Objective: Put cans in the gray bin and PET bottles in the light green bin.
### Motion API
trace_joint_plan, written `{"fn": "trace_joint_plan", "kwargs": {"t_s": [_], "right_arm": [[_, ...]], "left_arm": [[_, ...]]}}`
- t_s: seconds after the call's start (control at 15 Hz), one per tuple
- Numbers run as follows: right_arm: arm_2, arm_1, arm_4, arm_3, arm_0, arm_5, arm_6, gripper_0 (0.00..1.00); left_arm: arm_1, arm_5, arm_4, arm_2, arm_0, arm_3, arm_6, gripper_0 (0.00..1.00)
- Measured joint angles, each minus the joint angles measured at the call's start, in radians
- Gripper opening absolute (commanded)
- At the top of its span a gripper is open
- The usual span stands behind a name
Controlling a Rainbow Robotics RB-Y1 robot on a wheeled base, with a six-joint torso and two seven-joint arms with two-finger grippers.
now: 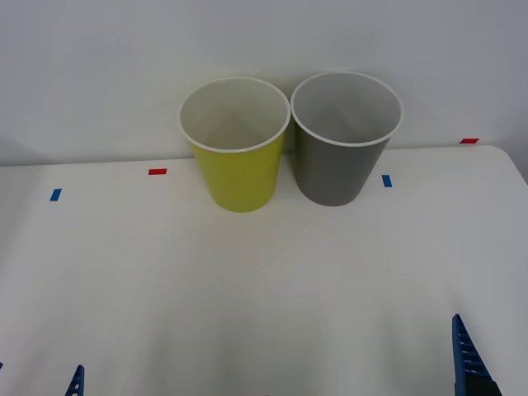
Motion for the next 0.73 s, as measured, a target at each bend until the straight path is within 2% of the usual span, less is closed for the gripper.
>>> {"fn": "trace_joint_plan", "kwargs": {"t_s": [0.73], "right_arm": [[0.000,0.000,0.000,0.000,0.000,0.000,0.000,1.00]], "left_arm": [[0.000,0.000,0.000,0.000,0.000,0.000,0.000,0.97]]}}
